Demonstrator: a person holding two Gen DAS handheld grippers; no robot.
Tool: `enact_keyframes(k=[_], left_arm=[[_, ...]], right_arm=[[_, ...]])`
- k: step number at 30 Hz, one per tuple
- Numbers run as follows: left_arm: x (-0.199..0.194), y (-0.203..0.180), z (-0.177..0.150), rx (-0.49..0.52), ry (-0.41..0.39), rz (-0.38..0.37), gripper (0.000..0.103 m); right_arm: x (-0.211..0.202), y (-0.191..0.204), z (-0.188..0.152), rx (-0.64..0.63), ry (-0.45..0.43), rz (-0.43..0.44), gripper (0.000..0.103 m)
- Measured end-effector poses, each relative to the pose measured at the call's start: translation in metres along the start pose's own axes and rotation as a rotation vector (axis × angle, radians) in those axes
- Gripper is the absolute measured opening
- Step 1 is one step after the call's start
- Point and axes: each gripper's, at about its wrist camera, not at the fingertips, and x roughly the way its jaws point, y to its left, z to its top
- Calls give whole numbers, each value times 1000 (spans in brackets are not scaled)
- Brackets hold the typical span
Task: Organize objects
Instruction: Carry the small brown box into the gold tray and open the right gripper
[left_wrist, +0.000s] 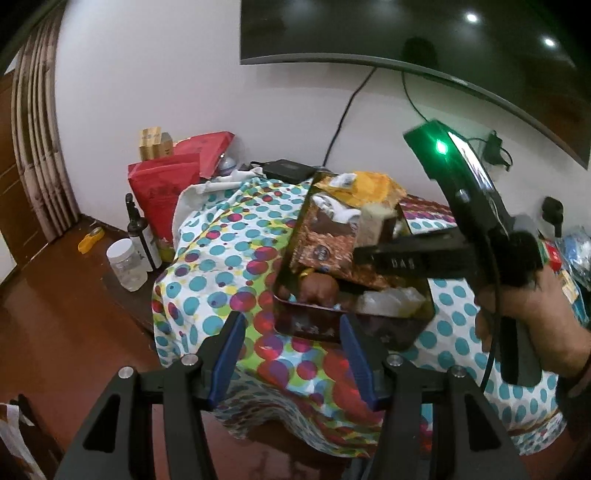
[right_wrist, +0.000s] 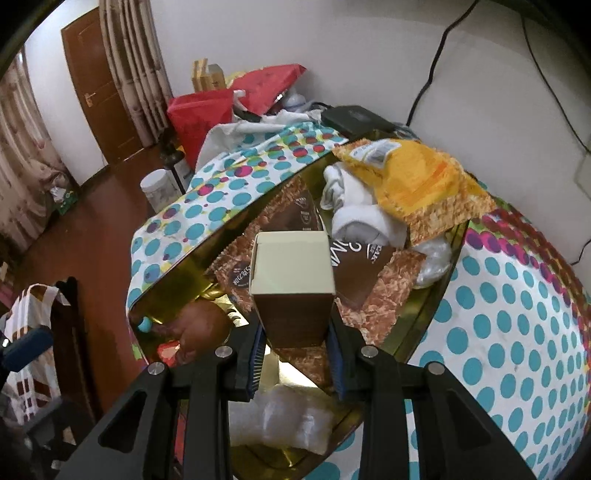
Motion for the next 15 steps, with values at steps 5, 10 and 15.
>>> enact_keyframes(k=[5, 10, 15], left_arm=[[3, 7, 7, -23, 6, 12, 55], [5, 12, 11, -39, 13, 31, 55], [7, 13, 14, -35, 28, 46, 55]], right_arm=[[7, -4, 4, 38, 21, 7, 30], [-1, -1, 18, 43, -11, 7, 46], [-18, 0, 21, 34, -65, -24, 73]])
